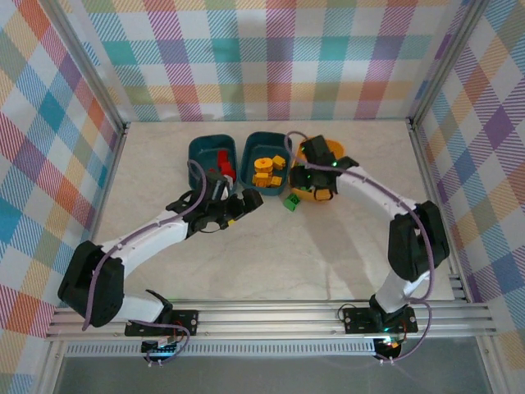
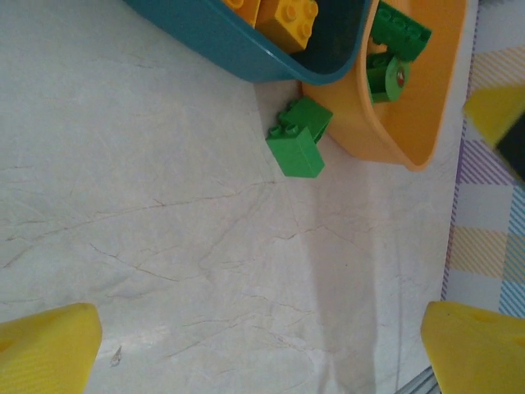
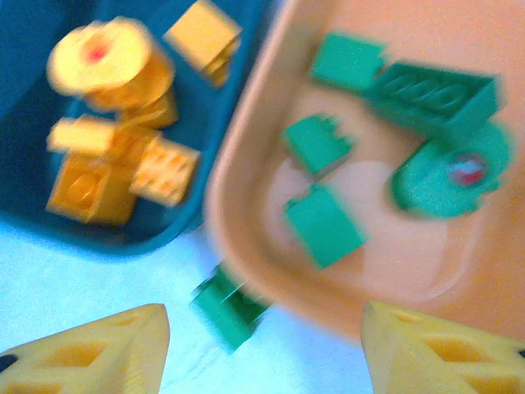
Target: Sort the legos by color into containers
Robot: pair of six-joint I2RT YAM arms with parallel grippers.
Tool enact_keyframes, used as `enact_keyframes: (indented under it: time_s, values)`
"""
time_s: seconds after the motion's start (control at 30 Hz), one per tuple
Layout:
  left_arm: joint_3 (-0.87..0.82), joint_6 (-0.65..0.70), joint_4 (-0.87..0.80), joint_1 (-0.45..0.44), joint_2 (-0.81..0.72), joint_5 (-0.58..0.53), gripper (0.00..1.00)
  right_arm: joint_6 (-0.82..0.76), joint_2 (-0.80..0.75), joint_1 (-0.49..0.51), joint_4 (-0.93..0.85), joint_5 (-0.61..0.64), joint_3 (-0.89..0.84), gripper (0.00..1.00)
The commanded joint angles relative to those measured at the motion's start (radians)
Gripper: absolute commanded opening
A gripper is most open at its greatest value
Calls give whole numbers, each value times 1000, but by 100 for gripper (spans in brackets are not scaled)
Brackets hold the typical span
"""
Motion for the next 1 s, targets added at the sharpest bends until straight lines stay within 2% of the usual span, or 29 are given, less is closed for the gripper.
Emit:
enact_keyframes:
  time_s: [0.0, 0.1, 0.2, 0.47, 0.63, 0.8, 0.97]
  values:
    - [-55, 12, -17, -4, -38, -33, 100, 114, -2, 89, 38, 51, -95, 66]
    - [-93, 11, -23, -3, -55, -36, 100, 204, 29, 138, 42, 100, -112, 73]
    - [-130, 5, -25, -2, -75, -45, 100, 243, 88, 145, 17, 139, -81, 76]
    - [-184, 9, -66, 6, -154, -87, 100, 270, 262, 141, -9, 170, 37, 77]
    - [-196, 17, -87, 18, -185, -84, 100, 263, 316, 129, 27, 186, 79, 70]
    - [-199, 25, -101, 27, -202, -85, 100, 246, 331, 128, 36, 196, 94, 55]
    - [-209, 25, -94, 34, -207, -84, 100, 234, 269, 129, 89, 181, 17, 40]
